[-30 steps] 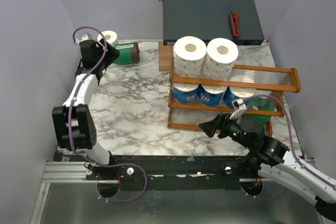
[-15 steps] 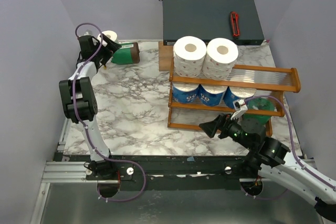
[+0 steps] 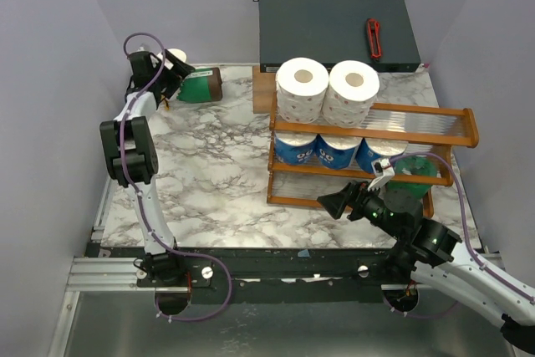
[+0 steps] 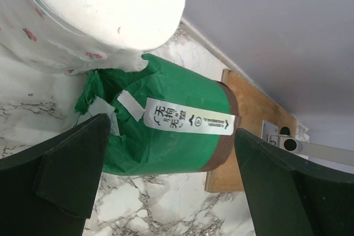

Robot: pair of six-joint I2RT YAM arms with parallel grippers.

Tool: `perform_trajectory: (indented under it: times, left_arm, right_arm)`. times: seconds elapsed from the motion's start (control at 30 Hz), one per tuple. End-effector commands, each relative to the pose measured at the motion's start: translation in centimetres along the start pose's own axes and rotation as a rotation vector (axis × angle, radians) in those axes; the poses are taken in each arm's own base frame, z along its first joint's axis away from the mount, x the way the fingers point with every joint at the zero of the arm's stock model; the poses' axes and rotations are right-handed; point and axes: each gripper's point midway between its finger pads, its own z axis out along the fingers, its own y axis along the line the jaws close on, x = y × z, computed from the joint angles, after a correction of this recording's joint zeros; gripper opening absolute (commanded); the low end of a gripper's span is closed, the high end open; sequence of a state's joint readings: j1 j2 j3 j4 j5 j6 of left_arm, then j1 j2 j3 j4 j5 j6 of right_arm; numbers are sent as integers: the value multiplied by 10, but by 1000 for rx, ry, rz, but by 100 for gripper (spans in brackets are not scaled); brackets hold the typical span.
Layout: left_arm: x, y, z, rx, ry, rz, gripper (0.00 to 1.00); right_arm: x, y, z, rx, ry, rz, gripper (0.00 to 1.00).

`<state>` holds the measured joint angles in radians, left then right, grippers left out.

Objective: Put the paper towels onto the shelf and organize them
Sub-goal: Adjust the paper towel at the center of the board.

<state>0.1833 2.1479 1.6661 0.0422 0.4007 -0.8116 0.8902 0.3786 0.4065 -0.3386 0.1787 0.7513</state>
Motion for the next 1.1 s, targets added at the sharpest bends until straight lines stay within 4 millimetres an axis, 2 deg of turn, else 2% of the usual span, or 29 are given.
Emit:
perform_trajectory:
  times: [0.0, 0.1, 0.2, 0.47, 0.6, 0.8, 0.9, 1.07]
  left_arm:
    - [14, -1, 16, -50, 52, 8, 99]
    - [20, -6, 23, -48, 89, -33, 99]
    - [30, -2, 30, -64, 126, -75, 99]
    - [35, -7, 35, -29, 153, -83, 98]
    - [38, -15, 37, 34, 175, -81, 86]
    - [42, -21, 35, 99, 204, -101, 59]
    - [45, -24, 33, 124, 206, -125, 56]
    - [56, -29, 26, 159, 207, -156, 56]
  right_arm:
    - [0, -6, 2, 22, -14, -7, 89]
    - [0, -6, 2, 23, -14, -9, 89]
    - [-1, -6, 2, 24, -15, -12, 89]
    - [0, -8, 5, 33, -15, -15, 89]
    - [1, -8, 7, 40, -9, -20, 89]
    - [1, -10, 8, 47, -8, -20, 89]
    - [1, -9, 8, 46, -9, -16, 89]
    - [3, -9, 9, 46, -4, -17, 89]
